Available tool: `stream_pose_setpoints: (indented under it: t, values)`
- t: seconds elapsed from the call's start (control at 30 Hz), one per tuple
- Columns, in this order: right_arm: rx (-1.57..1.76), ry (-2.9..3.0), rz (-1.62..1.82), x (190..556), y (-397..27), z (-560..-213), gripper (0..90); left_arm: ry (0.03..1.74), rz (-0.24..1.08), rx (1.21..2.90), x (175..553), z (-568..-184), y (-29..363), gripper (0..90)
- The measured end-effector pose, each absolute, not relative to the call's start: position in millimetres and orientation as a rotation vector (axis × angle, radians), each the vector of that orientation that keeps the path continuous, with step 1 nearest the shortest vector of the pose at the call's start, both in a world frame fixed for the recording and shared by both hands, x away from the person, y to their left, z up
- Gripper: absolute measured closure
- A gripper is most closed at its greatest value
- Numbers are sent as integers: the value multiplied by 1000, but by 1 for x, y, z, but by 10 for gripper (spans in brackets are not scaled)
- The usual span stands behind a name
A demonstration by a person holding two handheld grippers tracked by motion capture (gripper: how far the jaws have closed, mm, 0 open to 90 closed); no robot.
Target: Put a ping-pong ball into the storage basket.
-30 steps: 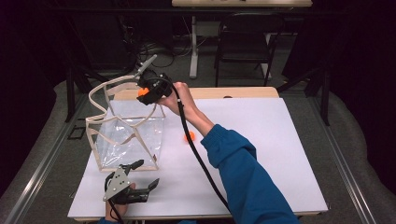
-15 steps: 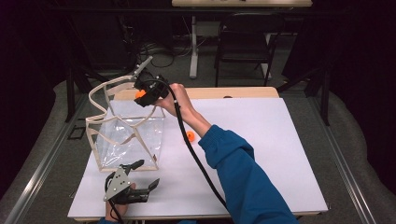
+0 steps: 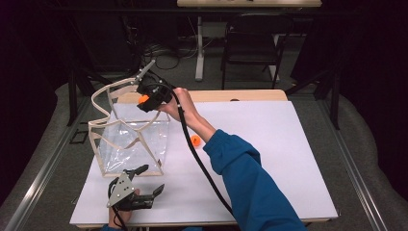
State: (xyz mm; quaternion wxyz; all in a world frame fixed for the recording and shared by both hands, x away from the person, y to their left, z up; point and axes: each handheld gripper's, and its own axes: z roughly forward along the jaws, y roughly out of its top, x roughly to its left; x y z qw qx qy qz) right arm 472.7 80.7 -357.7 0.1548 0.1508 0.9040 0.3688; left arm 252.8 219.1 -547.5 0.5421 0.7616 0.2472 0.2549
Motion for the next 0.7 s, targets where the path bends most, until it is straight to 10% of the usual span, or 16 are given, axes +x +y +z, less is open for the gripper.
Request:
stream_pose_setpoints:
  t: [0.7]
  values:
    - [421, 2646, 1025, 469, 87, -364, 508, 584, 607, 1808, 253, -547, 218, 157]
